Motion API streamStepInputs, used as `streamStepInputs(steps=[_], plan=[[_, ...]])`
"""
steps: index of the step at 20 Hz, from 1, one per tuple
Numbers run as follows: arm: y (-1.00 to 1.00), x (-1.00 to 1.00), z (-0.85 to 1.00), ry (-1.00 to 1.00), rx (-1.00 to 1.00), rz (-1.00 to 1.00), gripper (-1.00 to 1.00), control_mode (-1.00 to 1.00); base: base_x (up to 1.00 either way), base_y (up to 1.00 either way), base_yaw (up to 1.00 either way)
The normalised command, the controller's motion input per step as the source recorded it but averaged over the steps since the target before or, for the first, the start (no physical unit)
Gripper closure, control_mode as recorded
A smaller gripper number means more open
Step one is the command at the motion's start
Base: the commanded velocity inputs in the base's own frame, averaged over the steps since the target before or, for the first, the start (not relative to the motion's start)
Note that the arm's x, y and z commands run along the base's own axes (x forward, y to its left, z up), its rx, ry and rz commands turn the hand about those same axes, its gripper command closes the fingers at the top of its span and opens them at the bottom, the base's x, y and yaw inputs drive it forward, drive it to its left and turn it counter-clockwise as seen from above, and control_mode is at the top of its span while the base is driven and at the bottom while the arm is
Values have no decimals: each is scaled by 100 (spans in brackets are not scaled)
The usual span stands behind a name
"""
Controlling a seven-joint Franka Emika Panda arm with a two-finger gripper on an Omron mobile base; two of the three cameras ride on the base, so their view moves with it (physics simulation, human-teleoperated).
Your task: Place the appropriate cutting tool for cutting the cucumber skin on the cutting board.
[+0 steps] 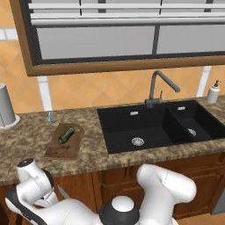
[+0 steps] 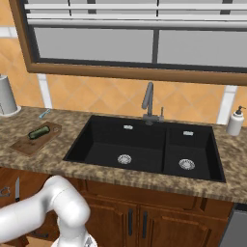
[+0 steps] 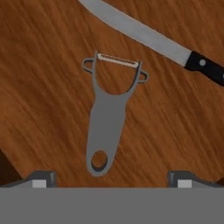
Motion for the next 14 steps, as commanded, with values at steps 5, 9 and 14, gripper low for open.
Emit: streamStepInputs(steps=[5, 9, 14], plan=[[0, 0, -51, 6, 0, 10, -100, -100, 0, 0, 0], [0, 0, -61, -6, 0, 5, -100, -100, 0, 0, 0], [-8, 0, -30, -10, 0, 0, -100, -100, 0, 0, 0]])
